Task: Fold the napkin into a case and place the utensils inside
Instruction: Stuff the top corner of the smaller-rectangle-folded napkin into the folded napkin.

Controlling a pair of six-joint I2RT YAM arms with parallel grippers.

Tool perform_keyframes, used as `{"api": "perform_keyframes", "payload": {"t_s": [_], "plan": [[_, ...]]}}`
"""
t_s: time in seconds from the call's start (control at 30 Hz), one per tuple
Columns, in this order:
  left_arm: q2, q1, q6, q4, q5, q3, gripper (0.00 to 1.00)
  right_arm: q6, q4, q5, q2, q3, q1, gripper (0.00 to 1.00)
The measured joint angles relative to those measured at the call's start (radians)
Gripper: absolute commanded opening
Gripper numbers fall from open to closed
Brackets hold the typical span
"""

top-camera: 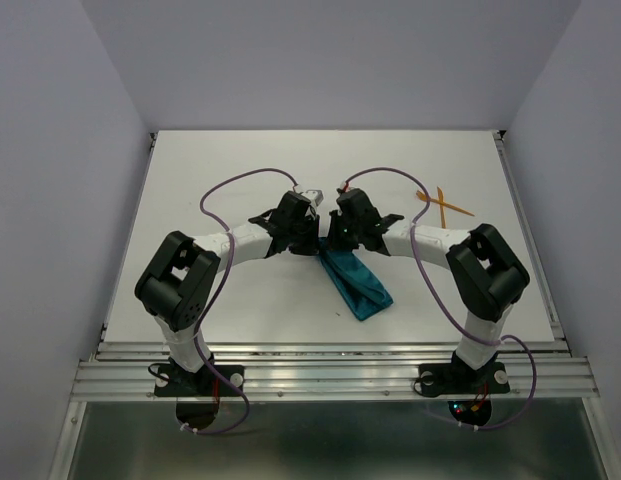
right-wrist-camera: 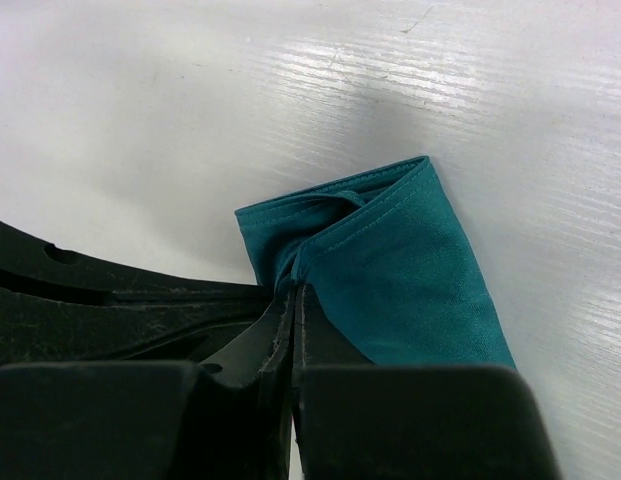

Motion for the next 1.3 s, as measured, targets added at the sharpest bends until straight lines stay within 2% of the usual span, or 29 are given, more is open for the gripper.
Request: {"api": "perform_keyframes", "payload": {"t_s": [0.8,1.07,1.3], "plan": [[0.000,0.008,-0.002,0.004,0.011,0.000,0.00,0.076,0.090,-0.061,0.098,0.002,0.000,0.01],[0.001,0.012,-0.014,0.015,-0.002,-0.006,0.00,0.109,0.178,-0.067,0.083,-0.052,0.000,0.19],[0.001,0.014,-0.022,0.011,-0.009,-0.015,0.00,0.097,0.161,-0.060,-0.024,-0.106,-0.002,0.27]]}}
